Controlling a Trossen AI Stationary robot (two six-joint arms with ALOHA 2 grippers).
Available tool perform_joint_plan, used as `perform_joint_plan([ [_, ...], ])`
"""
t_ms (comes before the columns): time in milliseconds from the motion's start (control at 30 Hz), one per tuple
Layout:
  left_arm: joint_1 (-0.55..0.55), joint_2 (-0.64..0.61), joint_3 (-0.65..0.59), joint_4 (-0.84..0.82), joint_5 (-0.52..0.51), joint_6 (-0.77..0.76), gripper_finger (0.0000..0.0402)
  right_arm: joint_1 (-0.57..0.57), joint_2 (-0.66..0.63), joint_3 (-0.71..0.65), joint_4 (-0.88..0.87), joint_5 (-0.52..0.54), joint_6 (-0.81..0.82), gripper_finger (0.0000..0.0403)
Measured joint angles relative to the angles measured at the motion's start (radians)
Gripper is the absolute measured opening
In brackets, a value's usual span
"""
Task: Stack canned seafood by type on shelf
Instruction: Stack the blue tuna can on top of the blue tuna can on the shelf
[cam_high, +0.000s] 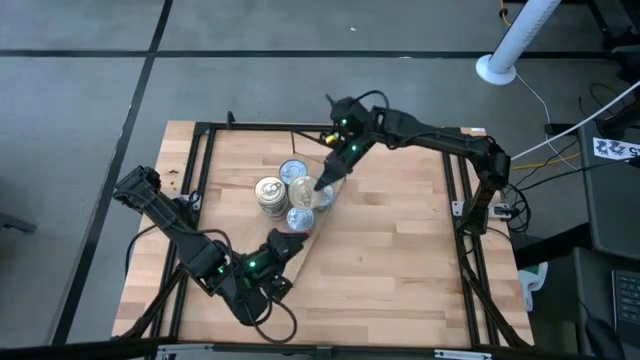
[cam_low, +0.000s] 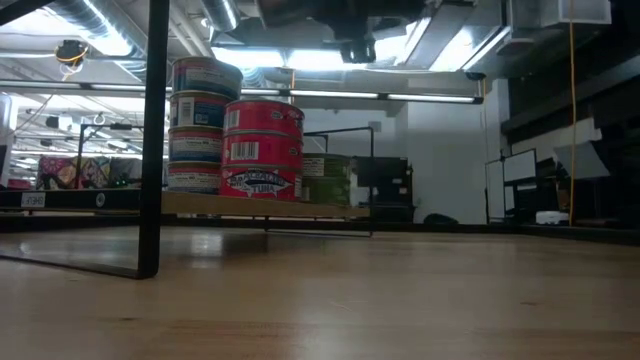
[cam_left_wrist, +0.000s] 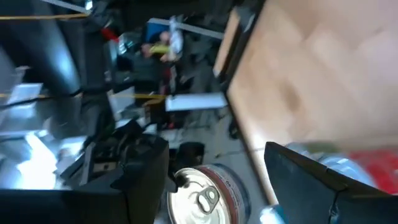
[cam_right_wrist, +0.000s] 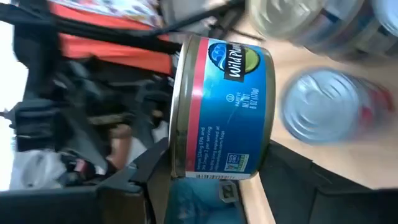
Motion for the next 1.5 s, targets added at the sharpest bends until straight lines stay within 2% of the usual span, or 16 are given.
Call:
perform_joint_plan([
  [300,0.03,0.0,0.0,0.0,-0.283,0.028,0.0263,-0.008,0.0,0.016,0.252,-0.079,0.132,0.0202],
  [600,0.047,0.001,0.0,-0.035,-0.387,0.145,0.0263,-0.008,-0.001,0.016,0.429,-0.107,0.181,0.0202],
  [867,0.074,0.001,0.0,-0.107,-0.39,0.156,0.0263,-0.008,-0.001,0.016,0.44,-0.107,0.194,0.0202],
  [1233,0.12,0.001,0.0,-0.113,-0.389,0.156,0.0263,-0.008,-0.001,0.016,0.435,-0.128,0.241,0.0202],
  [1500,0.153,0.001,0.0,-0.201,-0.392,0.156,0.0263,-0.002,-0.001,0.015,0.431,-0.147,0.265,0.0202],
])
